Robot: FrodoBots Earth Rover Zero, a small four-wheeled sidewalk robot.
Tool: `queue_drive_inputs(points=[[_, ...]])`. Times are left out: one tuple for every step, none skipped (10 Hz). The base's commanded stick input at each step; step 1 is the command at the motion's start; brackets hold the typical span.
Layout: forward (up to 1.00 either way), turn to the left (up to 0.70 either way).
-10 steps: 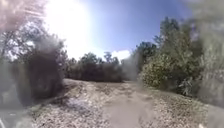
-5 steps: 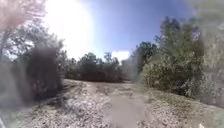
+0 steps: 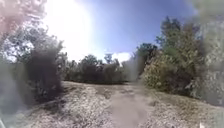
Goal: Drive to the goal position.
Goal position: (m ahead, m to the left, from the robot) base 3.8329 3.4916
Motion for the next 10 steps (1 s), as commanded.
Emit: queue_drive_inputs(points=[[0.30,0.00],[0.30,0.00],[0.30,0.00],[0.30,0.00],[0.30,0.00],[0.30,0.00],[0.30,0.00],[0.30,0.00],[0.30,0.00],[0.30,0.00]])
